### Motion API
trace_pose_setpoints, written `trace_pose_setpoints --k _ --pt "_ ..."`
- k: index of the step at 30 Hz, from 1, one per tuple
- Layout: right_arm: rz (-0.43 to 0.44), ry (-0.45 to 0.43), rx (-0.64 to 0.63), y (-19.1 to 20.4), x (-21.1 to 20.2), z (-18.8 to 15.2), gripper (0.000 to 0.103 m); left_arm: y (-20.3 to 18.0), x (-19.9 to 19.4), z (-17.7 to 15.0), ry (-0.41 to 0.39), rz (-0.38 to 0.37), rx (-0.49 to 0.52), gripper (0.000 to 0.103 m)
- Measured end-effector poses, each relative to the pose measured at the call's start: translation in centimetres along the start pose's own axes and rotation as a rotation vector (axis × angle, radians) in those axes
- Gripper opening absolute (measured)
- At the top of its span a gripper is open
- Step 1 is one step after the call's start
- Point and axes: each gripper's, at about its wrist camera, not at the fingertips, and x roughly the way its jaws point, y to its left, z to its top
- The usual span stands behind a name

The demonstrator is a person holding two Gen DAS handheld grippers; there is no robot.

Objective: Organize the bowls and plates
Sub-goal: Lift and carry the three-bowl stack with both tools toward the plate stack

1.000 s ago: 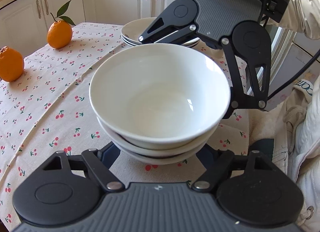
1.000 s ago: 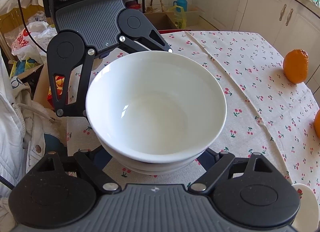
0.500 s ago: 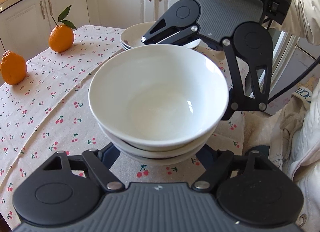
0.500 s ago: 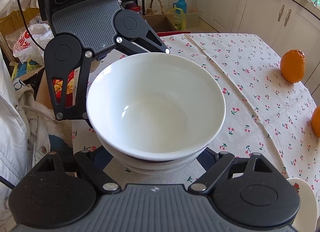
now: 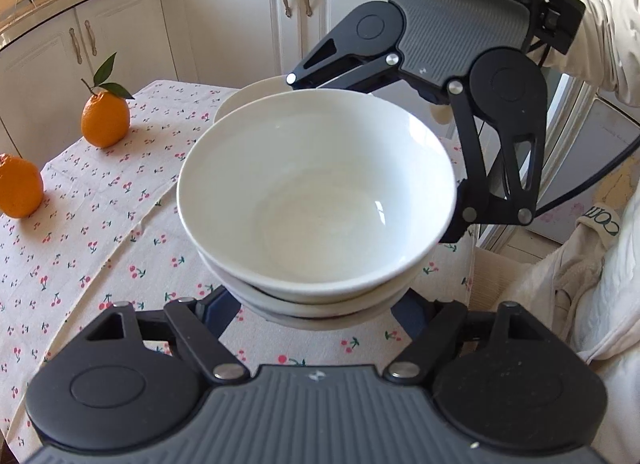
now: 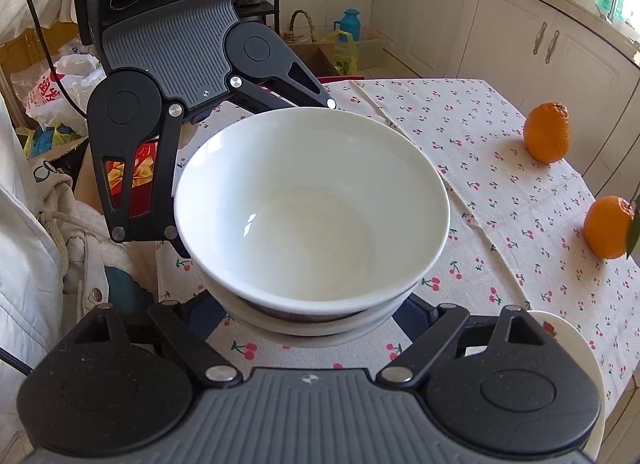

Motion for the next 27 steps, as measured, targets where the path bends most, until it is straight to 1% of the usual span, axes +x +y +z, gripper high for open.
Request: trace_pose_setpoints --k 7,11,17,22,27 --pt "-0.064 -0.014 0.016 -1.4 -3.2 -2.0 0.091 -0.5 1.5 3.6 -0.027 -0.007 0.032 0.081" --pt "-0.102 -0.02 0.031 -2.7 -4.6 -2.9 0.091 -0.1 2.7 5.5 -0.047 -0.024 0.051 0.081" --pt "-0.16 -0.022 0.056 -4.8 -6.5 -4.4 0.091 0.7 4.7 8.4 -0.076 -0.028 0.091 0.081" --pt "-0.188 -0.009 0.085 -6.8 -6.7 -5.7 0.091 1.5 7.0 10.1 -0.071 -0.038 0.116 0.08" --pt "-0.182 -0.009 0.148 -9.0 -6.6 -7.5 0.091 2.0 8.8 11.4 -0.059 -0.042 0.136 0.08"
